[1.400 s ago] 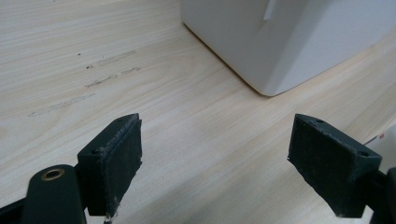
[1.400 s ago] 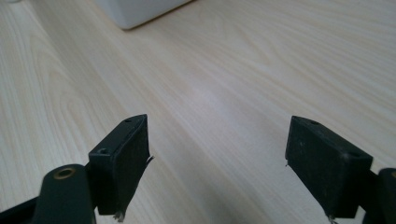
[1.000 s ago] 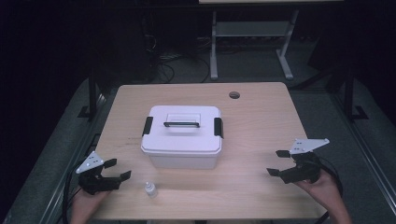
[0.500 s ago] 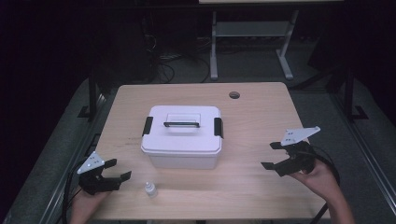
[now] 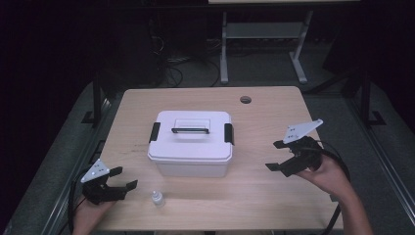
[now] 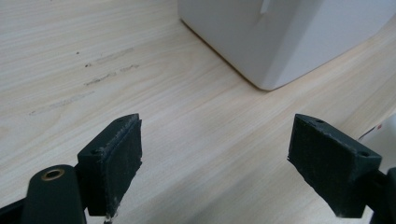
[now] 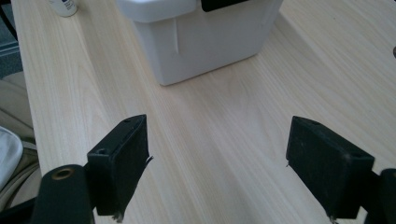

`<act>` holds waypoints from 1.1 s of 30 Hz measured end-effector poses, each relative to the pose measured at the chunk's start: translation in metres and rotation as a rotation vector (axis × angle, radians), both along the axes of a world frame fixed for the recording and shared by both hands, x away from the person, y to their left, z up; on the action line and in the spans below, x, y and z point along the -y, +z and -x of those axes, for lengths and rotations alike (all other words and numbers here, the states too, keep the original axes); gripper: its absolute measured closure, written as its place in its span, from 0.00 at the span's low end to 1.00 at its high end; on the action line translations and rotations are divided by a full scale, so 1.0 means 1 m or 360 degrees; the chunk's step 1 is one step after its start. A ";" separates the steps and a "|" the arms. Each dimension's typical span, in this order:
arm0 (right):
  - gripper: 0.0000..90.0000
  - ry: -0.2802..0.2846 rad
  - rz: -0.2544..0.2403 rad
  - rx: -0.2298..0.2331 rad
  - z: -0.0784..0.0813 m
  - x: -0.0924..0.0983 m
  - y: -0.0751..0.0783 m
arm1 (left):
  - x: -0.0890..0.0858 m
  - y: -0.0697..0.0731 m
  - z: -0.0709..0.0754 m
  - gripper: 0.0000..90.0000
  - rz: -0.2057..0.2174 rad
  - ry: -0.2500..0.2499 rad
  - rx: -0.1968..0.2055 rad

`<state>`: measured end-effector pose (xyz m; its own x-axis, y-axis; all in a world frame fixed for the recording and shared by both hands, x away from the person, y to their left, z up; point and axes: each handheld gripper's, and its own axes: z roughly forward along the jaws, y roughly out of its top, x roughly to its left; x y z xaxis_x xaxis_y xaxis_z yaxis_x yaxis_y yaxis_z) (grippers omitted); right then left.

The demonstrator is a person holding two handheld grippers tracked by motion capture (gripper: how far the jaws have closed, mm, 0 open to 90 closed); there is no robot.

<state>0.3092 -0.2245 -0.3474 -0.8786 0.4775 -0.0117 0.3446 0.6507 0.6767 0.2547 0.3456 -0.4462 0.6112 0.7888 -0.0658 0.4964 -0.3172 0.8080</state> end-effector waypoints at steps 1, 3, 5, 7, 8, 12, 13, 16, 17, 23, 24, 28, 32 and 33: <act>0.23 0.0009 0.0005 0.0001 -0.001 -0.002 0.001 | 0.000 0.000 0.000 0.19 -0.0006 0.0000 -0.0005; 0.23 0.0024 0.0009 -0.0008 -0.005 -0.006 0.004 | -0.001 0.000 0.000 0.19 0.0003 0.0005 -0.0006; 0.22 0.0040 0.0023 -0.0028 -0.008 -0.011 0.007 | -0.002 0.001 0.001 0.19 0.0006 0.0005 0.0009; 0.22 0.0060 0.0046 -0.0041 -0.011 -0.015 0.010 | -0.003 0.001 0.001 0.19 0.0012 0.0009 0.0002; 0.22 0.0071 0.0054 -0.0048 -0.012 -0.017 0.012 | -0.003 0.001 0.000 0.19 0.0016 0.0009 0.0003; 0.23 0.0111 0.0096 -0.0020 -0.016 -0.026 0.025 | -0.003 0.002 0.000 0.19 0.0009 0.0012 0.0009; 0.22 0.0115 0.0100 -0.0014 -0.017 -0.027 0.027 | -0.003 0.003 0.000 0.19 0.0019 0.0014 0.0015; 0.22 0.0121 0.0093 -0.0003 -0.020 -0.032 0.036 | -0.002 0.004 0.001 0.19 0.0034 0.0014 0.0027; 0.22 0.0126 0.0092 0.0001 -0.020 -0.032 0.038 | -0.002 0.004 0.001 0.19 0.0034 0.0012 0.0025; 0.22 0.0164 0.0076 0.0005 -0.026 -0.045 0.053 | 0.001 0.006 0.001 0.19 0.0017 -0.0031 0.0019; 0.23 0.0164 0.0076 0.0005 -0.026 -0.045 0.053 | 0.001 0.006 0.001 0.19 0.0015 -0.0033 0.0023; 0.23 0.0197 0.0097 0.0010 -0.030 -0.058 0.060 | 0.000 0.009 0.002 0.19 0.0009 -0.0024 0.0046; 0.23 0.0234 0.0139 0.0004 -0.036 -0.075 0.066 | 0.001 0.010 0.003 0.19 0.0015 -0.0022 0.0050; 0.23 0.0242 0.0149 0.0008 -0.037 -0.080 0.067 | 0.001 0.010 0.003 0.19 0.0021 -0.0020 0.0050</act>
<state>0.3465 -0.1447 -0.2801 -0.9405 0.3355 -0.0542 0.2342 0.7554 0.6120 0.2516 0.3448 -0.4359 0.6229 0.7802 -0.0567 0.4668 -0.3126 0.8273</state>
